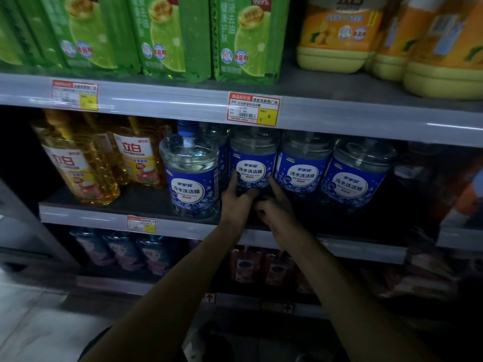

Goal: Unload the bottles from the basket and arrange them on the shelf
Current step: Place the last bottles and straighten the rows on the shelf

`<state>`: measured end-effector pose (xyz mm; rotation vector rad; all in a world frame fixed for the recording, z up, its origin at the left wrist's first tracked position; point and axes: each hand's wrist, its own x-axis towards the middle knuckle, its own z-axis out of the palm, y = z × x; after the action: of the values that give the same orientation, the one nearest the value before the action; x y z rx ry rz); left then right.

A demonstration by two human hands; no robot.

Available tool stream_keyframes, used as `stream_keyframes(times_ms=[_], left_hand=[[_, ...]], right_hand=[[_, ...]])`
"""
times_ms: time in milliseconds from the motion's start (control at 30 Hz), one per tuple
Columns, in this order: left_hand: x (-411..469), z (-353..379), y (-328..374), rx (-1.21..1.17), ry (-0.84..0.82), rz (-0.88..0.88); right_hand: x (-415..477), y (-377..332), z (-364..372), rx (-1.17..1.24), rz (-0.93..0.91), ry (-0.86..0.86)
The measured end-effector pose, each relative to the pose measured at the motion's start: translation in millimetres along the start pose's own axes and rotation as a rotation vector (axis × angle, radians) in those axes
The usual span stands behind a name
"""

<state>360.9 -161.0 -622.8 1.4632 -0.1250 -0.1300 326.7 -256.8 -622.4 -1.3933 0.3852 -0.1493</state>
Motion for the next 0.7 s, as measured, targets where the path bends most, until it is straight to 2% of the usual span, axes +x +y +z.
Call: stream_keyframes(times_ms=[100,300,433,533,700], left_hand=[[-2,-4,3,0.047,-0.016,-0.008],[-15,-13,4,0.362,-0.077,0.096],[-26,-10,6,0.599,-0.148,0.211],[-35,-1,8,0.800,-0.196,0.311],[-43,31,7,0.995,-0.256,0.468]], right_hand=[[-6,-9,-6,-0.119,-0.027,0.004],[-25,-6,-39,-0.808,-0.271,0.077],[-39,-9,-71,-1.102,-0.365,0.084],[-44,-10,-96,-1.203,-0.353,0.127],[-49,-11,-135,-1.174,-0.246,0.204]])
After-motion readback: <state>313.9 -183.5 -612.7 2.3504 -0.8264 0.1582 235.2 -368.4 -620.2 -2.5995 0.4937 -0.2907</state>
